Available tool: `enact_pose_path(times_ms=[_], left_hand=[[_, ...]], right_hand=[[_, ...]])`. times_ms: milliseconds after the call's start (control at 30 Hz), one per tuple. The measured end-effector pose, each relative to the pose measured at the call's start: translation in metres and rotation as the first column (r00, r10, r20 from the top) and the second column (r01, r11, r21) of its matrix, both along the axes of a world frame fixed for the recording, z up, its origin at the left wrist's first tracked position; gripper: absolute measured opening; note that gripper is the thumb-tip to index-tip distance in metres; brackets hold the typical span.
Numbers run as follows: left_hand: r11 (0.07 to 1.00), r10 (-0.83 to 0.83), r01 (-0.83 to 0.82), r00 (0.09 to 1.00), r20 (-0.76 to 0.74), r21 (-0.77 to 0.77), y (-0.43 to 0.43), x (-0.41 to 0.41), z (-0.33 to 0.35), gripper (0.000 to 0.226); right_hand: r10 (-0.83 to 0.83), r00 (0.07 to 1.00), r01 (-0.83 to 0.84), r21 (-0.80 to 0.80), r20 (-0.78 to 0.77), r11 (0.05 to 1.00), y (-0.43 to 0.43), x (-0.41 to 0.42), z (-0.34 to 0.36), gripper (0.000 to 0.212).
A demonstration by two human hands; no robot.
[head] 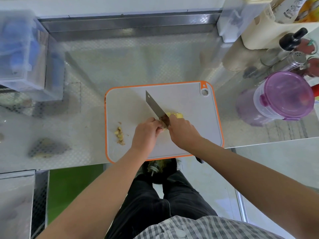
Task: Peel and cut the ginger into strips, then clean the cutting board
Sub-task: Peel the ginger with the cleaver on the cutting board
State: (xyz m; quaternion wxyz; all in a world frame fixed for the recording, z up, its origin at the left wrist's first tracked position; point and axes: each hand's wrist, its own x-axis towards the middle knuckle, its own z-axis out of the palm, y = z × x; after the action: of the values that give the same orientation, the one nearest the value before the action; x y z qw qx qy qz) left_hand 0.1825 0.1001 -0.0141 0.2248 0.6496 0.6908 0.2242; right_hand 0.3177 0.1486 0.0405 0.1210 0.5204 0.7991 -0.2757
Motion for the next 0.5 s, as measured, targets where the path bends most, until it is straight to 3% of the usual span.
enact_pose_path(times_ms=[300, 500], left_hand=[[0.999, -0.015, 0.015, 1.000, 0.004, 0.028, -0.001, 0.000, 0.004, 0.010], [1.000, -0.012, 0.012, 1.000, -0.007, 0.027, -0.003, 0.000, 0.004, 0.017]], right_hand=[[0.001, 1.000, 0.000, 0.025, -0.011, 1.000, -0.004, 0.003, -0.020, 0.015], [-0.083, 0.990, 0.077, -0.061, -0.112, 0.995, 0.011, 0.006, -0.005, 0.014]])
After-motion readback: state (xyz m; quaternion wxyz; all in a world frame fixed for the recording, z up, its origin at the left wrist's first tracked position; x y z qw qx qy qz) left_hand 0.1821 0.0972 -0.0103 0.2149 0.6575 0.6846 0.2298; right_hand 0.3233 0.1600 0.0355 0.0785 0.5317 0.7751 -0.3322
